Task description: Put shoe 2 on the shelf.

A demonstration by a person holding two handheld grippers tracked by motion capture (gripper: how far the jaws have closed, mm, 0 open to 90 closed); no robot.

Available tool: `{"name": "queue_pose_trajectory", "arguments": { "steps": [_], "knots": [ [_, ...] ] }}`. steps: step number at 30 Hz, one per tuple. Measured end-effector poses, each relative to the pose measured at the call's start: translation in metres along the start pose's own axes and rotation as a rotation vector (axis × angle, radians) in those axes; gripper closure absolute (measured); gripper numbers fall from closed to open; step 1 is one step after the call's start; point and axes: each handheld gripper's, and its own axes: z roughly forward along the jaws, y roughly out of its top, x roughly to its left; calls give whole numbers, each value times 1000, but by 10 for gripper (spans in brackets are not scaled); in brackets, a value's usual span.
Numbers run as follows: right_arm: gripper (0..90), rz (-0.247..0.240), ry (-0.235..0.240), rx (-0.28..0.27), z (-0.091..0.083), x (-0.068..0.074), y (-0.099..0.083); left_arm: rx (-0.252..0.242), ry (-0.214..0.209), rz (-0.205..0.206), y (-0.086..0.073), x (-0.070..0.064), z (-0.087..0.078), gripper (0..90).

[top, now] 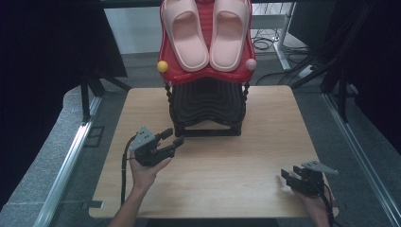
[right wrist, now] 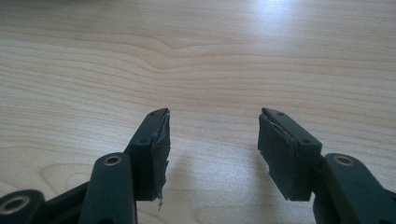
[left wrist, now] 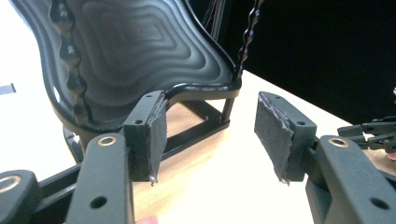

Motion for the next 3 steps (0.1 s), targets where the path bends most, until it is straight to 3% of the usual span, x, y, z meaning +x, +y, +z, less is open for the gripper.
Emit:
{"name": "queue_pose_trajectory", "arguments": {
  "steps": [3],
  "knots": [
    [440, 0, -1, -5, -1, 1, 1, 3, 1, 1, -1, 1, 0, 438]
  ]
}}
